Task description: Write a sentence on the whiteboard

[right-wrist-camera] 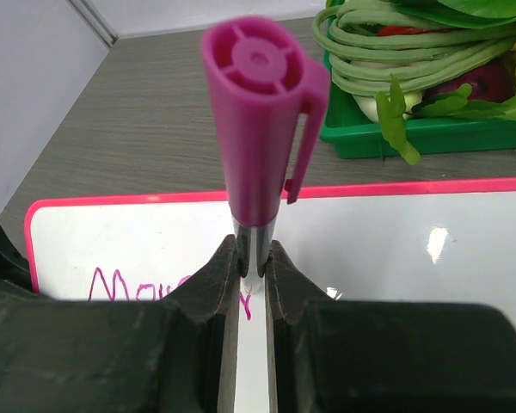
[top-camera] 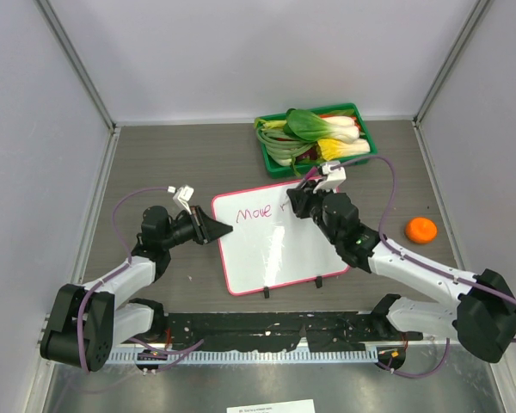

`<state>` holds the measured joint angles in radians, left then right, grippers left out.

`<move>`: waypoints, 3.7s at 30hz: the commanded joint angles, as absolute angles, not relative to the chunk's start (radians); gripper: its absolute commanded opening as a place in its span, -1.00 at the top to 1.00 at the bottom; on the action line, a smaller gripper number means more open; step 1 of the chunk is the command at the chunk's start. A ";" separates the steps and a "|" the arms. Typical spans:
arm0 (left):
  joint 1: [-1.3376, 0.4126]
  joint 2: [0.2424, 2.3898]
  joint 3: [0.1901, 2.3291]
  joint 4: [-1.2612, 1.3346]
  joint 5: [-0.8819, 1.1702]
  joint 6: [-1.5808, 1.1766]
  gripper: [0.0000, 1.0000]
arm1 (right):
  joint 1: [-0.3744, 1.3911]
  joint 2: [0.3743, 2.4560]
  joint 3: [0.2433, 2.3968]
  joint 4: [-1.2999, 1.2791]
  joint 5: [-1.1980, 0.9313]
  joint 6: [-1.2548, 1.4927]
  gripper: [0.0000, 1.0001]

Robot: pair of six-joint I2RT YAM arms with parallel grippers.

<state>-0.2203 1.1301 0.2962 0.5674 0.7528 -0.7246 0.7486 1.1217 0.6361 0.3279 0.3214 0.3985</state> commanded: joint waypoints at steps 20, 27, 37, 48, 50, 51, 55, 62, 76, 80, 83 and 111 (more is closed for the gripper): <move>-0.222 1.124 0.278 0.511 0.664 -0.604 1.00 | 0.738 1.080 0.607 0.301 0.334 0.414 0.99; -0.222 1.123 0.278 0.509 0.664 -0.604 1.00 | 0.738 1.057 0.580 0.288 0.331 0.425 0.99; -0.224 1.117 0.279 0.505 0.660 -0.603 1.00 | 0.733 1.083 0.624 0.291 0.394 0.413 0.99; -0.222 1.111 0.279 0.499 0.661 -0.600 1.00 | 0.718 1.117 0.673 0.295 0.393 0.399 0.99; -0.222 1.111 0.279 0.499 0.660 -0.598 1.00 | 0.719 1.126 0.680 0.298 0.384 0.402 0.99; -0.222 1.111 0.279 0.499 0.660 -0.600 1.00 | 0.719 1.127 0.686 0.298 0.376 0.402 0.99; -0.224 1.114 0.281 0.499 0.660 -0.598 1.00 | 0.718 1.111 0.683 0.304 0.353 0.410 0.99; -0.222 1.114 0.281 0.499 0.658 -0.598 1.00 | 0.713 1.032 0.637 0.328 0.319 0.425 0.99; -0.222 1.115 0.279 0.502 0.658 -0.601 1.00 | 0.693 1.075 0.609 0.328 0.353 0.428 0.99; -0.224 1.112 0.278 0.500 0.658 -0.598 1.00 | 0.684 1.071 0.588 0.333 0.339 0.436 0.99; -0.222 1.112 0.279 0.500 0.658 -0.598 1.00 | 0.684 1.066 0.578 0.319 0.330 0.442 0.99; -0.222 1.112 0.279 0.499 0.655 -0.600 1.00 | 0.681 1.003 0.636 0.351 0.287 0.451 0.99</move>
<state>-0.2214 1.1099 0.2962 0.5446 0.7429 -0.7204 0.6884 1.0183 0.5587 0.3077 0.2825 0.4549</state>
